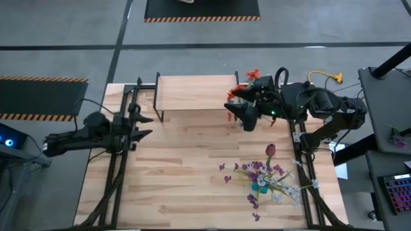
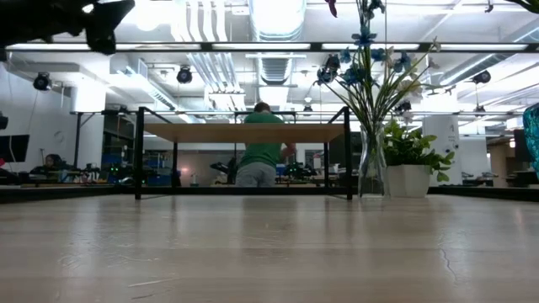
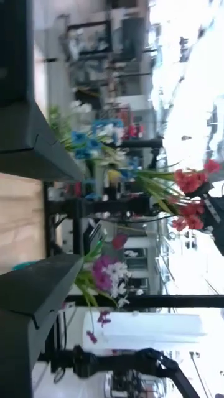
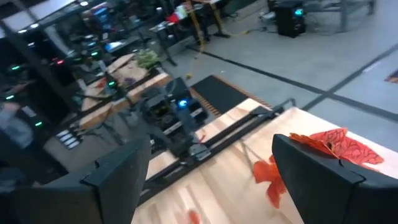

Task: Pick and place flowers into a vace then onto a shelf
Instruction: Adjust the orange flowers on the transparent flower vase

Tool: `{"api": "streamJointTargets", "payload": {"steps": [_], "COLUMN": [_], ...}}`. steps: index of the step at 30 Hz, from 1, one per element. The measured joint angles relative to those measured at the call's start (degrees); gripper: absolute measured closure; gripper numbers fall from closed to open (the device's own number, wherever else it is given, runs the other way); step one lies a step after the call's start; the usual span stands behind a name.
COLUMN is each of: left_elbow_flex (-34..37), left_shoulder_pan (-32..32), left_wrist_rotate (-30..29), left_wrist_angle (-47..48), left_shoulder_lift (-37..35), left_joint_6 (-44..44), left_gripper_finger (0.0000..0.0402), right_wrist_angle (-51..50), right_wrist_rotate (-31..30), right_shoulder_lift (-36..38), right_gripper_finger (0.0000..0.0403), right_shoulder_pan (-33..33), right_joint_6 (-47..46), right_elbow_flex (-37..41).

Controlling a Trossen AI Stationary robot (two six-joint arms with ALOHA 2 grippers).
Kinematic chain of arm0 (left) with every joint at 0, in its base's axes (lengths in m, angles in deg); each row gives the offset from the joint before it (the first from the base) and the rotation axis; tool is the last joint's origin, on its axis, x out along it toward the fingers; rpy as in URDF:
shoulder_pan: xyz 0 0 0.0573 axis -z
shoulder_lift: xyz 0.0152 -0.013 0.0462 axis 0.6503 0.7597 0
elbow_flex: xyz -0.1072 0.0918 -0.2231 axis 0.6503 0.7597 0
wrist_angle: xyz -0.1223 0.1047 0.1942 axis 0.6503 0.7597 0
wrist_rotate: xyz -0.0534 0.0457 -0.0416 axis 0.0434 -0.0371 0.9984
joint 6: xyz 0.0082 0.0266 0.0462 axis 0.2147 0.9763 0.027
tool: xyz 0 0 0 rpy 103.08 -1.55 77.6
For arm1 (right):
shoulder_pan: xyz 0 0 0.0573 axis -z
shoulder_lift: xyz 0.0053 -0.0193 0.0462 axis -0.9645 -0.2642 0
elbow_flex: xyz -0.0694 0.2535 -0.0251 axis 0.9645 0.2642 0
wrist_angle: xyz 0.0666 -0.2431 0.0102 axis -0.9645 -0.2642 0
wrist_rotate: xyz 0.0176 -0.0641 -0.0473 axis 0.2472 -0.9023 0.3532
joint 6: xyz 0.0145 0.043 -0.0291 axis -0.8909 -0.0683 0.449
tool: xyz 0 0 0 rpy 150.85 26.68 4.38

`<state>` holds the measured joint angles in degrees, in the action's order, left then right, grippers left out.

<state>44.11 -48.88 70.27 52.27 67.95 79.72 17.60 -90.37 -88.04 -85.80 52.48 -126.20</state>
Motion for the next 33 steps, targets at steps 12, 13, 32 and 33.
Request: {"api": "streamJointTargets", "payload": {"steps": [12,13,32,33], "left_elbow_flex": [-12.4,-15.9,-53.1,-53.3], "left_shoulder_pan": [0.0,0.0,0.0,0.0], "left_wrist_rotate": [0.6,0.6,14.3,14.5], "left_wrist_angle": [-22.2,-21.4,-10.5,-12.7], "left_shoulder_lift": [35.0,38.6,72.7,74.6], "left_joint_6": [4.9,6.3,20.7,21.0], "left_gripper_finger": [0.0118,0.0117,0.0116,0.0116], "right_wrist_angle": [-0.2,-0.3,-1.0,-1.0], "right_wrist_rotate": [1.2,1.2,1.1,1.2], "right_shoulder_lift": [0.1,0.1,0.8,0.8], "right_gripper_finger": [0.0074,0.0074,0.0074,0.0074], "right_shoulder_pan": [-3.4,-3.7,-5.9,-5.9], "right_joint_6": [3.2,3.3,6.8,6.8], "right_elbow_flex": [-1.9,-1.9,-1.8,-1.8]}}
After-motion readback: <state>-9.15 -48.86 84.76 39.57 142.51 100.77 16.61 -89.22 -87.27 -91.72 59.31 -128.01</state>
